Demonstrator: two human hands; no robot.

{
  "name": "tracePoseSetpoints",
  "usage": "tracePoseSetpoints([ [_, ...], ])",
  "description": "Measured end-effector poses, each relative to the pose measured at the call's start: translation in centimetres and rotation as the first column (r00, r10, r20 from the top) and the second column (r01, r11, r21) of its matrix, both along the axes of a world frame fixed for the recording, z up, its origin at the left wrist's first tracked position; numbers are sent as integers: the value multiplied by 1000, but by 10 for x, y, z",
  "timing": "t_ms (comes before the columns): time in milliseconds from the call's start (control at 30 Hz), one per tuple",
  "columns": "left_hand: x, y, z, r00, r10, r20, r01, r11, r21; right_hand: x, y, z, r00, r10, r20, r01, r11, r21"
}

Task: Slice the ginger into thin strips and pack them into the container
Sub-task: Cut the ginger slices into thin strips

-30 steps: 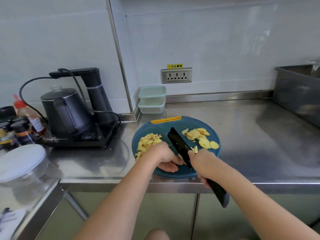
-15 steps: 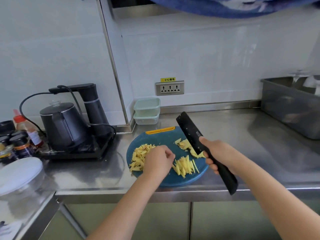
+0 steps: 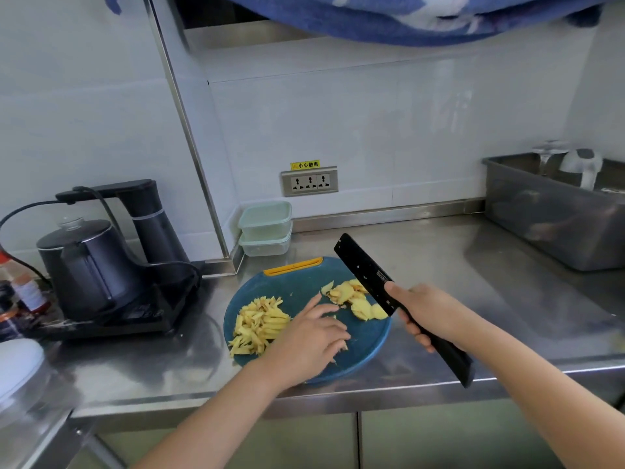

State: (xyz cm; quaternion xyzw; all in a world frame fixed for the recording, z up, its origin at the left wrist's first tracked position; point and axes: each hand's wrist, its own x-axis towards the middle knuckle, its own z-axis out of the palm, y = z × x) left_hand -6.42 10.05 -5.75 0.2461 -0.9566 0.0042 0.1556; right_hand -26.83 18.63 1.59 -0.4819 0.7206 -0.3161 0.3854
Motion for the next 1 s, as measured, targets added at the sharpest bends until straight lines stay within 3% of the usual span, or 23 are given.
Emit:
tracePoseSetpoints([
  [133,30,-13,3,996,50,73,-41,991,-125,3,-4,0,997,52,-53,-53,999,-11],
  [200,46,-18,7,992,82,94,-71,991,-117,5,-6,0,986,84,-147,-85,996,-3],
  [300,62,-21,12,984,172,-53,-176,982,-63,8,-8,1,925,98,-367,-109,994,-10],
  [400,63,-11,22,905,284,-318,-293,956,18,10,-8,5,742,123,-659,-175,985,-13],
  [467,57,-3,31,885,288,-367,-306,952,9,14,-7,6,590,146,-794,-240,971,0],
  [533,48,10,43,927,253,-276,-270,963,-24,20,-6,8,464,161,-871,-321,947,4],
  [667,29,39,53,980,189,66,-190,982,14,33,-6,11,283,175,-943,-484,875,17],
  [833,21,42,46,971,198,134,-201,980,6,44,-7,13,218,174,-960,-587,810,14],
  [1000,35,34,39,945,298,130,-297,954,-32,42,-8,14,204,134,-970,-582,813,-11],
])
